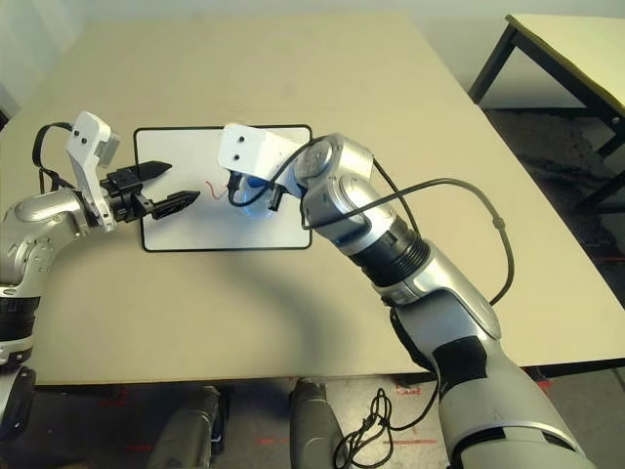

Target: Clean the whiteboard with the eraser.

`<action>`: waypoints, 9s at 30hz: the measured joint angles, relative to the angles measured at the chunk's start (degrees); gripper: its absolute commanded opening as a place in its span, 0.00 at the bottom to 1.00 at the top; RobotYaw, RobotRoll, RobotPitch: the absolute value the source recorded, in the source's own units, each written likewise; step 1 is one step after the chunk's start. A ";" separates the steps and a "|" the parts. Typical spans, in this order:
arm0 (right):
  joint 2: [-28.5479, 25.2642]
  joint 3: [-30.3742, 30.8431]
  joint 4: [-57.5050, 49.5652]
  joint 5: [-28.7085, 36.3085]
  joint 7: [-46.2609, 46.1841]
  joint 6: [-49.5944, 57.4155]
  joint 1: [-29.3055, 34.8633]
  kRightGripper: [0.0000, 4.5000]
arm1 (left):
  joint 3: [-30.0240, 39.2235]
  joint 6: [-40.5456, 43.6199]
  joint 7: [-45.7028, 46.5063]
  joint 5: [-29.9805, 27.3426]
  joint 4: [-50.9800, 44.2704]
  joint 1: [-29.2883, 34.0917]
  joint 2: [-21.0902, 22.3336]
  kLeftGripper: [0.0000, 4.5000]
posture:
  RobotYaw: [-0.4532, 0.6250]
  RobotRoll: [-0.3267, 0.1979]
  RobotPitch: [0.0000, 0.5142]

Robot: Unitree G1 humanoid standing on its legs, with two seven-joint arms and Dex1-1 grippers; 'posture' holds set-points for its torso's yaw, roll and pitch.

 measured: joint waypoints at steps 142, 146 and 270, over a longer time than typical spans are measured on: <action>6.14 9.27 3.43 -0.77 5.85 -2.89 -3.16 0.13 | 0.11 4.35 1.38 -2.19 -5.80 4.34 0.64 1.00 | 0.44 0.62 0.35; 5.43 10.36 2.17 -1.06 7.01 -1.41 -2.40 0.13 | 0.11 4.36 1.36 -2.19 -5.80 4.29 0.64 1.00 | 0.44 0.62 0.35; 12.18 5.66 19.51 -5.48 3.85 -12.37 -7.48 0.13 | 1.93 5.64 3.05 -2.52 -6.18 5.51 1.99 1.00 | 0.47 0.62 0.31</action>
